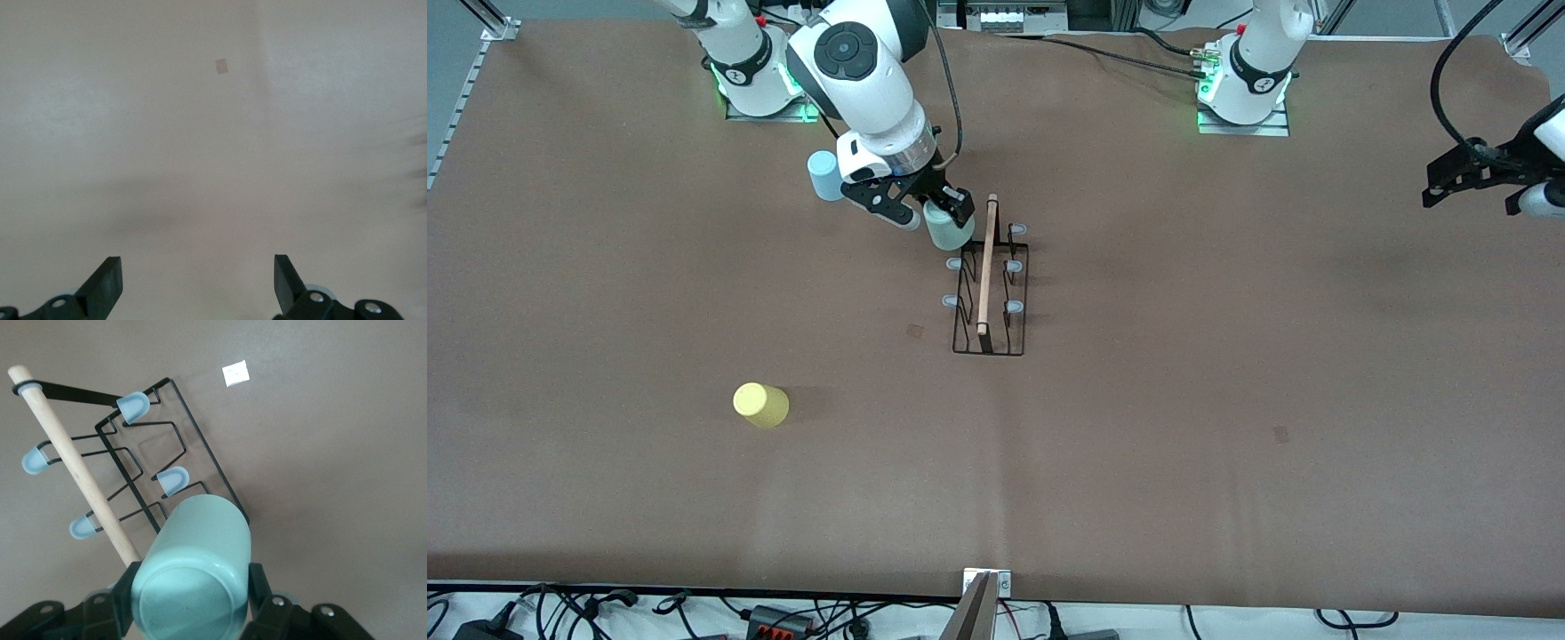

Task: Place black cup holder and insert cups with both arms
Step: 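Lower the teal cup onto a rack peg and open the right gripper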

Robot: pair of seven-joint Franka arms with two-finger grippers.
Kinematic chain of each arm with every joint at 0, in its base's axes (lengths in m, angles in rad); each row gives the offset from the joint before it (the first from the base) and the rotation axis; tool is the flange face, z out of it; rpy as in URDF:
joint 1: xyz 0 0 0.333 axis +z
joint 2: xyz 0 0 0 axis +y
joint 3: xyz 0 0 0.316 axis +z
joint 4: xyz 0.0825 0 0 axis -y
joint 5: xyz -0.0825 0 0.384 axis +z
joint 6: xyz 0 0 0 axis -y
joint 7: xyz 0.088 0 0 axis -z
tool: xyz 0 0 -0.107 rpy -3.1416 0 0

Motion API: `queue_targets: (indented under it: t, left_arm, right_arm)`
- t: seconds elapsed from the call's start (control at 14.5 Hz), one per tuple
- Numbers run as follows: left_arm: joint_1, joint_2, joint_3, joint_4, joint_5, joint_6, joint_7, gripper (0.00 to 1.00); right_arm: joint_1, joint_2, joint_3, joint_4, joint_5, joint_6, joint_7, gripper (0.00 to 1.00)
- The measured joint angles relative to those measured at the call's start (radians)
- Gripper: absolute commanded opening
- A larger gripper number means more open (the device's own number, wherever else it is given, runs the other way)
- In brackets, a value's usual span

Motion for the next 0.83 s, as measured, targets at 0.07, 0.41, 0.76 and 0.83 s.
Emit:
queue_targets:
  t: [0.07,0.41,0.76,0.83]
  left_arm:
    - [-0.002,0.004,0.000,-0.001,0.000,0.010,0.000,1.00]
    - [-0.004,0.008,0.001,-0.001,0.000,0.024,0.000,1.00]
    - [-0.017,0.008,0.001,-0.001,0.000,0.026,0.000,1.00]
    - [-0.017,0.008,0.001,-0.001,0.000,0.026,0.000,1.00]
  right_arm:
    - [0.005,0.006,0.000,0.000,0.000,0.000,0.000,0.27]
    - [0.010,0.039,0.000,-0.001,0.000,0.006,0.000,1.00]
    - [-0.015,0.028,-0.013,0.010,0.000,0.015,-0.042,1.00]
    - [-0.040,0.016,-0.021,0.017,0.000,0.010,-0.083,1.00]
